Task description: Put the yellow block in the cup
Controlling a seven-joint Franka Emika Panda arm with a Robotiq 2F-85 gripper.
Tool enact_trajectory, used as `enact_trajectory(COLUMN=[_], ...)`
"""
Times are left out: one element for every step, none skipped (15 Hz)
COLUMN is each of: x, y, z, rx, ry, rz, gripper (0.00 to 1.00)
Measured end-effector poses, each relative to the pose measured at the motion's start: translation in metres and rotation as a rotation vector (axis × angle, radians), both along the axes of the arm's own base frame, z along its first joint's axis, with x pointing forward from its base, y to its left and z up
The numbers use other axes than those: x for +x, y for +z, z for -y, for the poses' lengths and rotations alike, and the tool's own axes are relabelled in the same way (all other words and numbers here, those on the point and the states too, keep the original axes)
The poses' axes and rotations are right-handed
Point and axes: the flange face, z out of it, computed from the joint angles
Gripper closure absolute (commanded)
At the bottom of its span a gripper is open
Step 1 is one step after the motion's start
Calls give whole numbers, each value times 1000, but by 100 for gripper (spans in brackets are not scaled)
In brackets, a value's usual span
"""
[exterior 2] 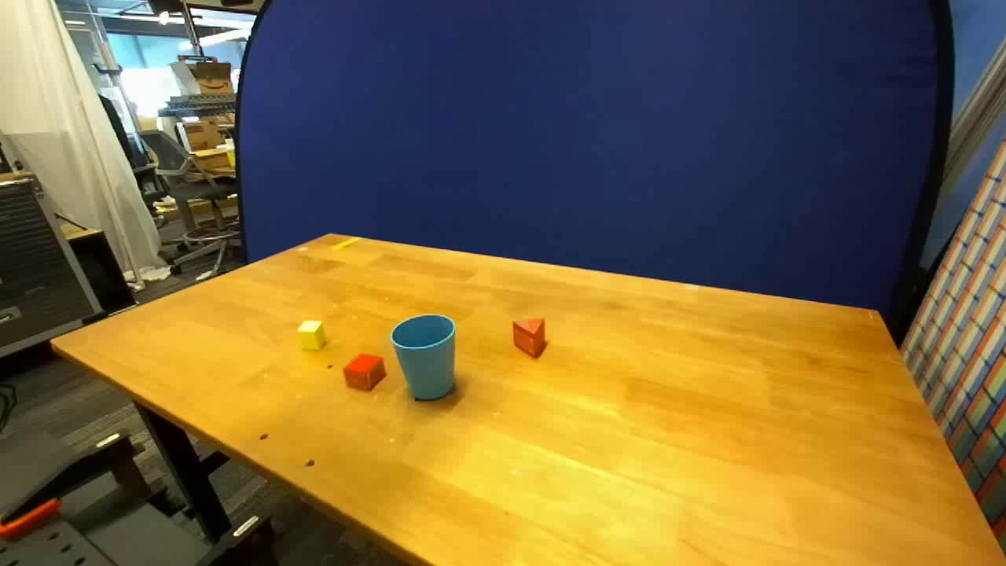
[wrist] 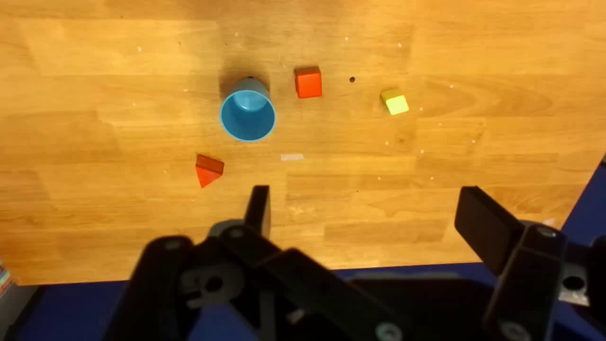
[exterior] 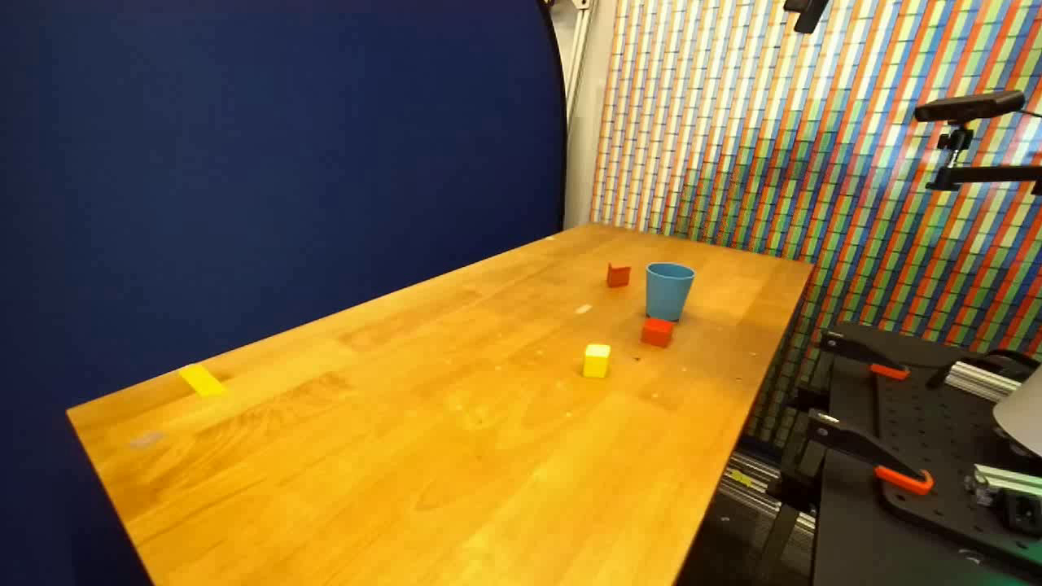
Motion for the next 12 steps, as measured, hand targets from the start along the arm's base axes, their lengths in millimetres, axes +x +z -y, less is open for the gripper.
enact_trajectory(x=[0, 0, 0, -1, -1, -1, -1, 0, 4, 12, 24, 37], y=[2, 4, 6, 6, 6, 6, 5, 3, -1, -7, -18, -33], z=[0, 0, 0, 0, 0, 0, 0, 0, 0, -1, -4, -9], rx=[0, -1, -1, -1, -1, -1, -1, 0, 3, 10, 20, 35], ry=[0, 0, 0, 0, 0, 0, 0, -1, 0, -1, 2, 10], rz=[5, 10, 15, 15, 15, 15, 13, 6, -8, -26, -49, -76], gripper=[0, 0, 0, 0, 0, 0, 0, 0, 0, 0, 0, 0])
